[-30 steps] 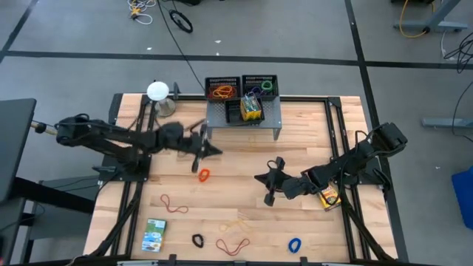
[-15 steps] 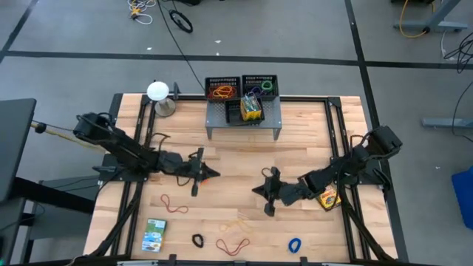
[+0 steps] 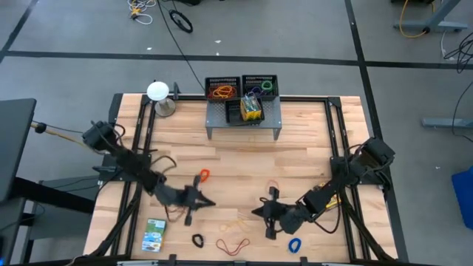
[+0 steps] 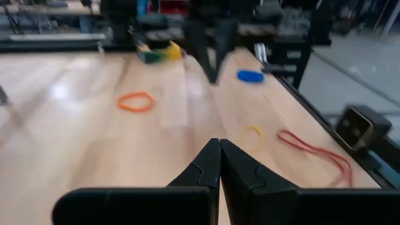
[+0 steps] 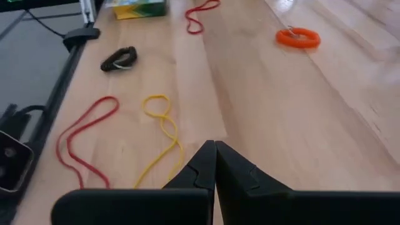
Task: Pick & Place Office Desk Supplies
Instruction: Put the black spring keychain into the top right black basket on the shelf
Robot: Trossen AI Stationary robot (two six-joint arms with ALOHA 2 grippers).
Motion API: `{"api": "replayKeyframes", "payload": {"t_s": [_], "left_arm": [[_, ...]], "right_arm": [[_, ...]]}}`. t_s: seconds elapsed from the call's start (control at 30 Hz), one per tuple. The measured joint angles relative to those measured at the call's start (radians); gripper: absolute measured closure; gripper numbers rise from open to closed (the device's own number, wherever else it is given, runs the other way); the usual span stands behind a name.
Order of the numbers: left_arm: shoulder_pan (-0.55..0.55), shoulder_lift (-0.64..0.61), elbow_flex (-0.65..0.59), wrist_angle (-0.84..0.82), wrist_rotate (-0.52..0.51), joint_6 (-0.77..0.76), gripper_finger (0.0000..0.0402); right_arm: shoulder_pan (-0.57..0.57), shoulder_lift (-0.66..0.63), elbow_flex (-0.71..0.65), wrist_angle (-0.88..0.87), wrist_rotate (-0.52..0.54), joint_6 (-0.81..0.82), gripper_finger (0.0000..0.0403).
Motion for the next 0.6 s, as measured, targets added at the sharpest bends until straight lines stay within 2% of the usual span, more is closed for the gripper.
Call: {"api": "replayKeyframes", "payload": {"t_s": [0.13,0.33,0.6], "left_arm": [[-0.076,0.044,0.136,-0.219,-0.048,-0.068,0.0391],[-0.134,0.103,0.358,-0.593,-0.041,-0.275,0.0387],[-0.186,0.175,0.629,-1.172,0.134,-0.664,0.0330]], "right_arm": [[0.013,0.000,-0.013,-0.004,0.052,0.016,0.0394],[0.013,0.000,-0.015,-0.024,0.053,-0.034,0.0394],[0.012,0.000,-0.015,-0.031,0.050,-0.063,0.0394]]}}
